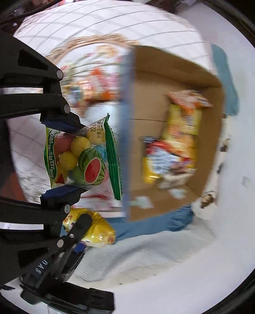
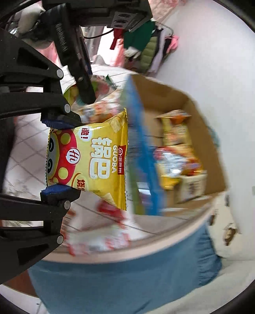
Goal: Organize snacks
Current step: 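Carry both bags into the box and open both tools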
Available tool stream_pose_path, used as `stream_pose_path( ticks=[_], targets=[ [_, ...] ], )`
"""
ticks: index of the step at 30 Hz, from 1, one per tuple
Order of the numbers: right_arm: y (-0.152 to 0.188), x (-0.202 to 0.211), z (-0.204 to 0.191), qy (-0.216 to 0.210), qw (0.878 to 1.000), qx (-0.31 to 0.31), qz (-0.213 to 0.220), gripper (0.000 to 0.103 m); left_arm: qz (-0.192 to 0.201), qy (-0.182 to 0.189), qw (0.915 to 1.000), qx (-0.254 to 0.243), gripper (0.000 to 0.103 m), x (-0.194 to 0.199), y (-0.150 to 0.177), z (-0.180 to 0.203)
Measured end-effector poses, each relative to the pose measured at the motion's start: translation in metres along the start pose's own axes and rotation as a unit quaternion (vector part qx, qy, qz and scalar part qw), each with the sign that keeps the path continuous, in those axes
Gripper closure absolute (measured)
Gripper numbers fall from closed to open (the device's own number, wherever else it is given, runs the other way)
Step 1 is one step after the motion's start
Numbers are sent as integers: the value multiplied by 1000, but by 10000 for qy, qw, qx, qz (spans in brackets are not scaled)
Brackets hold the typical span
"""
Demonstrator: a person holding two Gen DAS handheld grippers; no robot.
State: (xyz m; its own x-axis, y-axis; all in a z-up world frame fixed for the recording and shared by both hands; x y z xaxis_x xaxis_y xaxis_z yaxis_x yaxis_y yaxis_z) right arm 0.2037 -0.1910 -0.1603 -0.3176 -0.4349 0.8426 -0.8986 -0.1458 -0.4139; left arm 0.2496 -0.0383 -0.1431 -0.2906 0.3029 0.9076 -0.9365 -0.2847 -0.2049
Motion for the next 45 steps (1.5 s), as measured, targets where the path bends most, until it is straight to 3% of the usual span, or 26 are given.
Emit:
stream_pose_path(
  ticks=[6, 11, 14, 21, 22, 23, 24, 26, 31, 45],
  targets=[
    [-83, 9, 15, 398, 9979, 345, 365, 56, 213, -308, 9993, 15, 59, -24, -89, 14],
    [-124, -27, 22, 574, 9971, 487, 95, 56, -288, -564, 9979, 165, 59, -70, -127, 19],
    [-131, -59, 24, 674, 9959, 566, -219, 56, -589, -701, 9955, 230, 59, -92, -130, 16],
    [-126, -106, 33, 656, 9931, 523, -819, 54, -1347, -574, 9883, 434, 58, -124, -116, 6],
    [-125, -109, 34, 645, 9923, 507, -924, 51, -1405, -626, 9871, 446, 58, -128, -114, 4],
    [-123, -112, 35, 633, 9915, 481, -1031, 31, -1418, -642, 9868, 454, 51, -130, -113, 2],
    [-122, -115, 37, 669, 9899, 469, -1155, 11, -1382, -623, 9875, 439, 31, -131, -114, 1],
    [-120, -118, 37, 707, 9886, 516, -1229, 8, -1259, -672, 9888, 436, 11, -129, -117, -2],
    [-119, -119, 41, 734, 9884, 362, -1280, 8, -1129, -722, 9902, 399, 10, -115, -121, -9],
    [-120, -100, 29, 883, 9901, 287, -1053, 8, -316, -1045, 9937, 237, 10, -58, -110, -32]
  ],
)
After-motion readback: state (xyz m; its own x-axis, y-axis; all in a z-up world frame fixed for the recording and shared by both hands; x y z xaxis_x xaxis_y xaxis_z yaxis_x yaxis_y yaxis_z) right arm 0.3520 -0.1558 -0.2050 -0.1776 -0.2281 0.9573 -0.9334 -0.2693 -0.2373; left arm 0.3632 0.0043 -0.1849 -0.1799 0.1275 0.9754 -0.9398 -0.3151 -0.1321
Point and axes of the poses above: each gripper's, at about its wrist camera, not at the fingertips, and x roughly against the way its jaws point, z to its right, y to its underside, the point moved 4 cm from there along -x, roughly the way its jaws point, and after that the axes turned 12 degrees about x, right-handed, at the moved point
